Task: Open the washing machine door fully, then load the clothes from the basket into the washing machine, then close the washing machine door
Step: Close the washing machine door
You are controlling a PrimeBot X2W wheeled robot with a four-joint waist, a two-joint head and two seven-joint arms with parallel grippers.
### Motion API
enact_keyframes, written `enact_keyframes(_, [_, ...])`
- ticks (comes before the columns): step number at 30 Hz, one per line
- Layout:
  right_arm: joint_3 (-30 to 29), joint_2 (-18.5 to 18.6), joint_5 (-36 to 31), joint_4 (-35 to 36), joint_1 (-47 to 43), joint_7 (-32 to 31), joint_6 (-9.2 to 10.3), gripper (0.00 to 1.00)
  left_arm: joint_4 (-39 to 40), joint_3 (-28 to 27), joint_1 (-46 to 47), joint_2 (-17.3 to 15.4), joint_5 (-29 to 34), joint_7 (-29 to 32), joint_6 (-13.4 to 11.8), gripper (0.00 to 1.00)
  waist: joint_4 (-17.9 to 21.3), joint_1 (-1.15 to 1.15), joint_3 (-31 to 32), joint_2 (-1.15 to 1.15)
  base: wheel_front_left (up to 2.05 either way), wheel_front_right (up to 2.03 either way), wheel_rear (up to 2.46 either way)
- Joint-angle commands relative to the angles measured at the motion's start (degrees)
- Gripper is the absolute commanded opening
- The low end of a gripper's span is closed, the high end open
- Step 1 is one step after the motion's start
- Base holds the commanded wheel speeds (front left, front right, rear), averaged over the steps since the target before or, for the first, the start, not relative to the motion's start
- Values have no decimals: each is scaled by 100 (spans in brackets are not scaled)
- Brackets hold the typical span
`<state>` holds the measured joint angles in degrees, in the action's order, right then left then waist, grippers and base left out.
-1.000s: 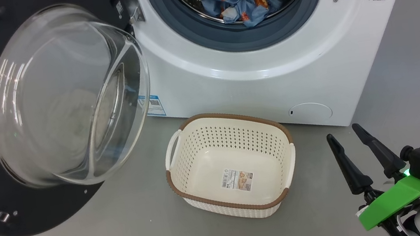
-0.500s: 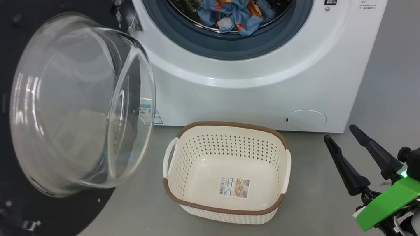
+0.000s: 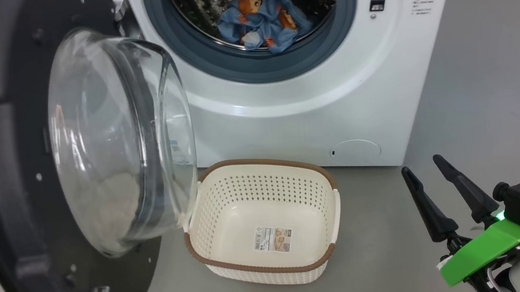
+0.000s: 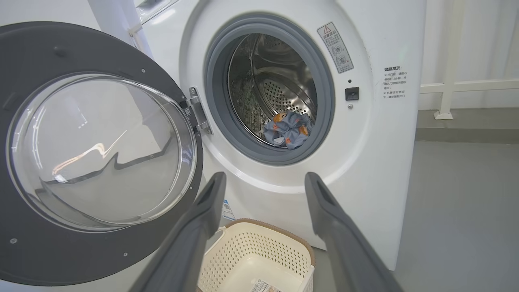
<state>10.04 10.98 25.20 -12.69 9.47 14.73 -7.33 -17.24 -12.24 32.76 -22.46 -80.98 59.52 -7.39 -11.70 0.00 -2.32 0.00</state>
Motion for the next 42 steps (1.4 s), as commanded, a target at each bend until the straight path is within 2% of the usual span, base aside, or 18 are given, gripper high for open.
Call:
enact_keyframes(1, [63,35,-13,141,53,27,-16,100,378,-61,16,-138,-65,127,-34,0,90,0,21,0,0,0,0])
enact_keyframes(8, [42,30,-18,143,53,27,-16,100,943,78,-173,52,-79,209,-210,0,249,0,41,0,0,0,0])
enact_keyframes(26, [5,2,-36,128,73,27,-16,100,1491,294,-282,439,-112,198,-399,0,281,0,61,0,0,0,0])
enact_keyframes(42, [-42,7,-53,129,15,27,-16,100,1454,175,-369,406,-60,76,-260,0,156,0,109,0,0,0,0])
